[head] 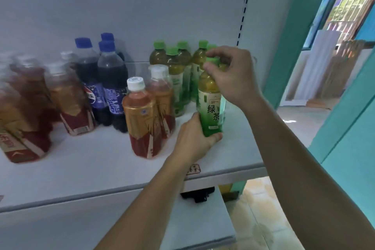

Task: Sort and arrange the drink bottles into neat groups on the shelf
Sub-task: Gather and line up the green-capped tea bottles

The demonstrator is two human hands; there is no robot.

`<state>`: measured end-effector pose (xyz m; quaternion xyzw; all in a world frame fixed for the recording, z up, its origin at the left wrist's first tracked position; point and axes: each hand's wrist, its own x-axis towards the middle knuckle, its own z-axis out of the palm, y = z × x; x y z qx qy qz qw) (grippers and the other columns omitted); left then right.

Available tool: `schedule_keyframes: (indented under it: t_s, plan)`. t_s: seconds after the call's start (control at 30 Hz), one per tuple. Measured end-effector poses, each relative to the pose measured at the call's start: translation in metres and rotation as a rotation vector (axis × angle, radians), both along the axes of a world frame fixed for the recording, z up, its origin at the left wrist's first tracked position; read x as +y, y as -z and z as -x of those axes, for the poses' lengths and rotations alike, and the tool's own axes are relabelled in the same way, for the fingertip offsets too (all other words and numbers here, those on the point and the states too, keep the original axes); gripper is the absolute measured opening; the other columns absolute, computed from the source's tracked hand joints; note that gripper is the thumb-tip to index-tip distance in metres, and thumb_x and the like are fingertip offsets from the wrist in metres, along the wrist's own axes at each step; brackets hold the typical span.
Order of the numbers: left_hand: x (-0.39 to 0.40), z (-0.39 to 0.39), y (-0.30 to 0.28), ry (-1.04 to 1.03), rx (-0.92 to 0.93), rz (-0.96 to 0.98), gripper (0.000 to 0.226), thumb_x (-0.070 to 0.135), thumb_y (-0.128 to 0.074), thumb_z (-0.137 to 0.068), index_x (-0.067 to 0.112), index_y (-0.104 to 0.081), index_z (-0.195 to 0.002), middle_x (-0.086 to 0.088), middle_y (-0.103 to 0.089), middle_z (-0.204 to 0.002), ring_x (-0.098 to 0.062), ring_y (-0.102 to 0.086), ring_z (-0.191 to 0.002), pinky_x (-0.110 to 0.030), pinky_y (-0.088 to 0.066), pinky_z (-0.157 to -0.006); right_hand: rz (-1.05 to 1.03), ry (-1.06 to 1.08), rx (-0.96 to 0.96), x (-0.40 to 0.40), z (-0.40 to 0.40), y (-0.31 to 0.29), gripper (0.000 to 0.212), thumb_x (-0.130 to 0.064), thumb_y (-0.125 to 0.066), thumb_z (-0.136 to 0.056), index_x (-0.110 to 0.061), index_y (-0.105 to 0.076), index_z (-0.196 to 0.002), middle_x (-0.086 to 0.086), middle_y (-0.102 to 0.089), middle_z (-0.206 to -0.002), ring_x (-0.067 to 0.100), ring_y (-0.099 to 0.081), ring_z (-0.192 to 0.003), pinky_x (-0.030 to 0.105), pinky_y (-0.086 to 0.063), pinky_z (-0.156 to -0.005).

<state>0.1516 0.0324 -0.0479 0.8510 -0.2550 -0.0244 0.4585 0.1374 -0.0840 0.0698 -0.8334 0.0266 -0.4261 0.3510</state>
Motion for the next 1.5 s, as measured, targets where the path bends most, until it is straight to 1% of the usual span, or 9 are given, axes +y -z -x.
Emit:
schedule_keyframes:
  t_s: [0.2, 0.3, 0.4, 0.47, 0.6, 0.7, 0.87, 1.07, 1.5]
  plan:
    - [-0.005, -0.004, 0.006, -0.065, -0.006, -0.125, 0.075, 0.049, -0.082, -0.078, 0.025, -0.049, -0.141, 0.002, -0.056, -0.133, -0.016, -0.057, -0.121, -0.032, -0.049, -0.101, 0.094, 0.0, 0.06, -0.011, 0.005, -0.002, 0.025, -0.03, -0.075, -0.089, -0.026, -0.073, -0.113, -0.018, -0.066, -0.102, 0.0, -0.059, -0.092, 0.007, -0.044, -0.079]
    - [0.029, 0.021, 0.0, -0.056, -0.012, -0.183, 0.07, 0.049, -0.079, -0.083, 0.027, -0.05, -0.143, 0.01, -0.06, -0.131, -0.009, -0.059, -0.117, -0.033, -0.051, -0.103, 0.175, 0.019, -0.099, -0.008, 0.019, -0.001, 0.031, -0.023, -0.073, -0.09, -0.02, -0.069, -0.121, -0.009, -0.068, -0.112, -0.001, -0.054, -0.083, 0.004, -0.037, -0.081]
    - [0.078, 0.044, -0.002, -0.199, -0.156, -0.044, 0.014, 0.037, -0.076, -0.089, 0.027, -0.07, -0.097, 0.015, -0.069, -0.088, -0.003, -0.063, -0.081, -0.022, -0.053, -0.073, 0.178, -0.061, -0.294, 0.017, 0.022, 0.008, 0.02, -0.013, -0.069, -0.088, -0.011, -0.069, -0.109, -0.003, -0.066, -0.103, -0.006, -0.047, -0.066, 0.003, -0.033, -0.068]
    - [0.102, 0.045, -0.002, -0.424, -0.326, 0.146, 0.021, 0.031, -0.076, -0.087, 0.021, -0.062, -0.075, 0.009, -0.061, -0.066, -0.01, -0.057, -0.063, -0.018, -0.041, -0.057, 0.092, -0.179, -0.247, 0.044, 0.012, 0.016, 0.026, -0.012, -0.069, -0.088, -0.012, -0.065, -0.114, -0.002, -0.063, -0.108, 0.002, -0.055, -0.067, 0.008, -0.04, -0.068]
    - [0.114, 0.029, -0.007, -0.584, -0.335, 0.249, 0.061, 0.043, -0.087, -0.073, 0.021, -0.051, -0.117, 0.006, -0.058, -0.105, -0.006, -0.055, -0.092, -0.013, -0.045, -0.077, -0.123, -0.24, 0.052, 0.083, -0.014, 0.046, 0.059, -0.02, -0.068, -0.092, -0.019, -0.041, -0.145, 0.002, -0.047, -0.141, 0.012, -0.054, -0.122, 0.025, -0.045, -0.104]
    - [0.114, 0.015, 0.002, -0.469, -0.246, 0.181, 0.096, 0.041, -0.089, -0.071, 0.027, -0.032, -0.147, 0.009, -0.052, -0.138, -0.008, -0.054, -0.125, -0.03, -0.051, -0.104, -0.347, -0.344, 0.24, 0.09, -0.025, 0.074, 0.063, -0.023, -0.068, -0.093, -0.024, -0.036, -0.148, -0.001, -0.052, -0.142, 0.013, -0.051, -0.129, 0.034, -0.042, -0.112]
    - [0.131, 0.021, 0.004, -0.518, -0.304, 0.172, 0.089, 0.03, -0.087, -0.077, 0.034, -0.032, -0.147, 0.017, -0.055, -0.132, -0.001, -0.055, -0.119, -0.034, -0.055, -0.102, -0.378, -0.383, 0.341, 0.087, -0.026, 0.09, 0.064, -0.026, -0.074, -0.091, -0.021, -0.042, -0.146, -0.003, -0.06, -0.139, 0.017, -0.055, -0.13, 0.049, -0.044, -0.113]
    - [0.207, 0.028, 0.003, -0.729, -0.318, 0.144, 0.097, 0.025, -0.089, -0.076, 0.034, -0.031, -0.153, 0.007, -0.06, -0.134, -0.015, -0.059, -0.122, -0.044, -0.057, -0.099, -0.332, -0.525, 0.311, 0.132, -0.01, 0.084, 0.054, -0.025, -0.073, -0.092, -0.019, -0.047, -0.139, -0.008, -0.062, -0.125, 0.006, -0.057, -0.114, 0.031, -0.049, -0.103]
    - [0.338, 0.009, -0.005, -0.973, -0.27, 0.11, 0.093, 0.027, -0.085, -0.082, 0.033, -0.028, -0.155, 0.002, -0.059, -0.139, -0.02, -0.06, -0.124, -0.046, -0.053, -0.105, -0.337, -0.517, 0.321, 0.273, -0.068, 0.094, 0.073, -0.038, -0.083, -0.08, -0.027, -0.043, -0.14, -0.003, -0.057, -0.137, 0.02, -0.057, -0.125, 0.046, -0.049, -0.107]
